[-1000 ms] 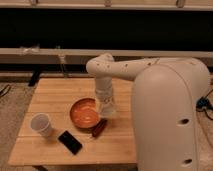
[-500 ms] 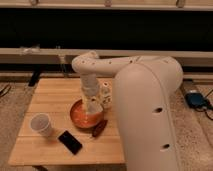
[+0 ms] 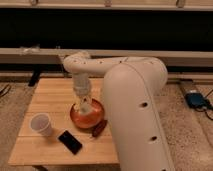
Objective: Place the white sponge in the ceramic bowl
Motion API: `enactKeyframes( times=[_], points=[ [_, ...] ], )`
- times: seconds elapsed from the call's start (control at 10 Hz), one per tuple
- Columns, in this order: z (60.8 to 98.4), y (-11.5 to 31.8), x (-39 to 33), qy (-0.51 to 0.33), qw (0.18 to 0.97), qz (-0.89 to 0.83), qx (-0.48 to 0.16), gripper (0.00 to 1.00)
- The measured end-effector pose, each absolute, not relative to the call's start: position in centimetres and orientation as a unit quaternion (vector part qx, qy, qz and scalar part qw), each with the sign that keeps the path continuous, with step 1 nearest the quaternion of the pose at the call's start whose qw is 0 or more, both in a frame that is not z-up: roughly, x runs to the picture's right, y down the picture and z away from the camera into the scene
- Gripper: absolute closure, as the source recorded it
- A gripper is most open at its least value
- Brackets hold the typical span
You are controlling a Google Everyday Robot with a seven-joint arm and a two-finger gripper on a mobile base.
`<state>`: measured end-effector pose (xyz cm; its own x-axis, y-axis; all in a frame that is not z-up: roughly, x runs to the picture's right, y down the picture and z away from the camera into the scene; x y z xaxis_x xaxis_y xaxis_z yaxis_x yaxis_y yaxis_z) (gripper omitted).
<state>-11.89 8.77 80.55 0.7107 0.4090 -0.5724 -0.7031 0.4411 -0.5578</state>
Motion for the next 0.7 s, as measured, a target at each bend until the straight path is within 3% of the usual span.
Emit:
enactKeyframes(
  times=[0.2, 0.7],
  points=[
    [80.6, 8.9, -11.9, 0.181, 0.832, 0.328, -0.41, 0.23],
    [80.0, 8.1, -10.3, 0.185, 0.834, 0.33, -0.402, 0.2]
  ],
)
